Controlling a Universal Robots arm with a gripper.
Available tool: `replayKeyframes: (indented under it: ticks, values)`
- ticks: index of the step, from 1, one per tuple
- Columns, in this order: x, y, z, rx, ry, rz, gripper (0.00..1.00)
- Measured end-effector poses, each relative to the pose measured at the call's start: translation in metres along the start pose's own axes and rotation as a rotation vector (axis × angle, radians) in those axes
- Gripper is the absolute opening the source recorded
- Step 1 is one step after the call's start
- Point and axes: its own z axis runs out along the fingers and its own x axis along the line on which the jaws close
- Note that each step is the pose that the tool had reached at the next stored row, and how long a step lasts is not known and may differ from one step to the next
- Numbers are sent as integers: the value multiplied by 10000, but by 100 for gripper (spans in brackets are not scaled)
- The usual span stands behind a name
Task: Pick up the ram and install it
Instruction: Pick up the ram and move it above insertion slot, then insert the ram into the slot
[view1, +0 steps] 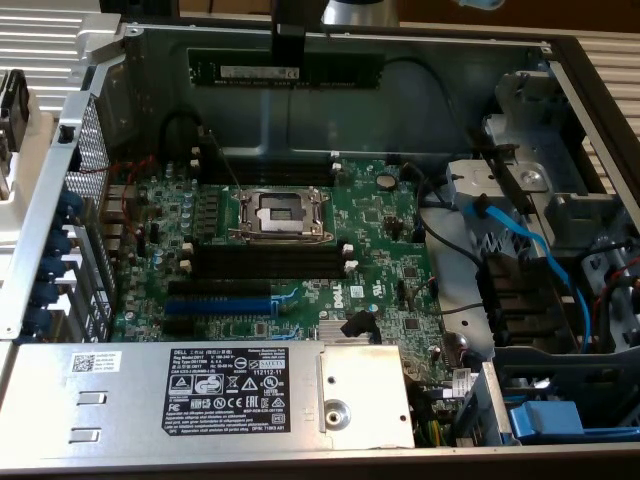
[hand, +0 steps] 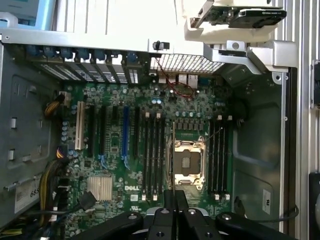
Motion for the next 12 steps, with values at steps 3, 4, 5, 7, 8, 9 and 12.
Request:
replayKeyframes:
  ticks: [3, 4, 5, 7, 8, 9, 12]
  values:
    - [-7, -2, 51, 12, -5, 169, 12]
    - [-11, -3, 62, 16, -9, 206, 12]
    - [-12, -3, 71, 19, -11, 230, 12]
    - [-12, -4, 75, 19, -11, 243, 12]
    - [-12, -4, 75, 19, -10, 244, 12]
    - [-12, -3, 75, 19, -11, 245, 12]
    - [-12, -3, 75, 19, -10, 245, 12]
